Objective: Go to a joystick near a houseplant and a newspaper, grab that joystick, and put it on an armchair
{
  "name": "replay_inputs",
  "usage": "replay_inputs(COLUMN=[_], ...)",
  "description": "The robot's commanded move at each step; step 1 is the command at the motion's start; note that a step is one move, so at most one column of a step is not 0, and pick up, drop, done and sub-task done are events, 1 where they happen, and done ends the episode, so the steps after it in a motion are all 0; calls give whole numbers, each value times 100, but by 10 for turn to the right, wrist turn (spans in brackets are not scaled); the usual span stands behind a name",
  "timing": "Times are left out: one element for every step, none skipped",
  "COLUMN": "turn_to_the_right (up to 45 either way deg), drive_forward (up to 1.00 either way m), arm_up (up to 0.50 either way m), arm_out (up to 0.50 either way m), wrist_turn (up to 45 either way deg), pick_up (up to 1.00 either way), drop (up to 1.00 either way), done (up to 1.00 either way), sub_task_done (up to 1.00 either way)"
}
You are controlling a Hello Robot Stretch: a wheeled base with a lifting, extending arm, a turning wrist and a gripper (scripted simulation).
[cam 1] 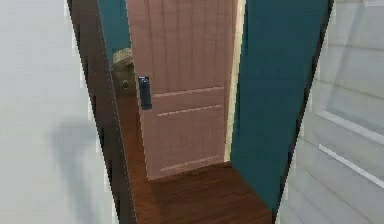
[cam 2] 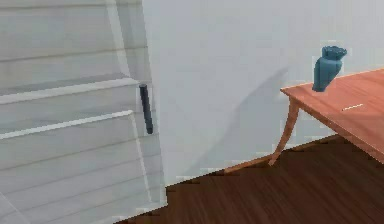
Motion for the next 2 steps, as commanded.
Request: replay_inputs(turn_to_the_right=[150, 0], drive_forward=[0, 10], arm_up=[0, 0], arm_out=[0, 0], wrist_turn=[0, 0], pick_up=[0, 0], drop=[0, 0], done=[0, 0], sub_task_done=[0, 0])
